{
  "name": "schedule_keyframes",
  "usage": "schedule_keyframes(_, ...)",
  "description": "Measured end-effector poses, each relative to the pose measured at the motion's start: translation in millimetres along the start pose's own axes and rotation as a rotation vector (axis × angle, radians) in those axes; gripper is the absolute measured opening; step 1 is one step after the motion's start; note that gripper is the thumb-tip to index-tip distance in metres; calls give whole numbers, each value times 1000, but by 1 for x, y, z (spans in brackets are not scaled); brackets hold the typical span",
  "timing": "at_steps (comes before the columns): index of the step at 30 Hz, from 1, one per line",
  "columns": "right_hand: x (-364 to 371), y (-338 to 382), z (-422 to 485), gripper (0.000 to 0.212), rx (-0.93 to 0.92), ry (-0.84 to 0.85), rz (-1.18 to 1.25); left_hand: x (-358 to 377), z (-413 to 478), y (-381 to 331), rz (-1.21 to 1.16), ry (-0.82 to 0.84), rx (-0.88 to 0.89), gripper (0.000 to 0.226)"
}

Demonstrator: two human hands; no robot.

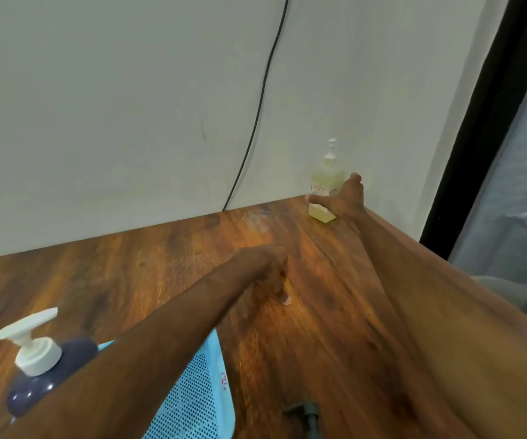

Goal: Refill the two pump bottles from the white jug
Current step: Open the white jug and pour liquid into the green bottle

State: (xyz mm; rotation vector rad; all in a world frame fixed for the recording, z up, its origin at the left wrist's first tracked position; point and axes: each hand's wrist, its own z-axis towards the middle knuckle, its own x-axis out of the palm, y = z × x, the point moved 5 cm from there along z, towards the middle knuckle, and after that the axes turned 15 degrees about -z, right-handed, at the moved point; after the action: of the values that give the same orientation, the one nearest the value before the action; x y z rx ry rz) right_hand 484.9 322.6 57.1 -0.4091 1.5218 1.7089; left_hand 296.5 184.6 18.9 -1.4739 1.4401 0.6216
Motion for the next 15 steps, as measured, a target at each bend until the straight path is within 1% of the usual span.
schedule_keyframes(2,10,-2,17,125,21,8,14,1,9,4,7,10,-17,84)
schedule_keyframes(3,13,-4,23,121,26,5,22,2,11,5,7,11,-19,86)
schedule_keyframes(6,20,-11,38,101,54,-3,58,2,19,7,21,3,7,87)
schedule_keyframes(8,26,-17,47,94,50,-8,59,3,21,7,25,-3,28,85)
schedule_keyframes(12,36,-22,52,91,22,-7,34,3,21,8,8,-5,2,71)
schedule_keyframes(13,37,-23,54,92,24,-12,33,3,21,8,9,-7,-11,70)
schedule_keyframes(15,35,-23,51,90,24,-26,38,3,21,8,-10,-5,-22,78)
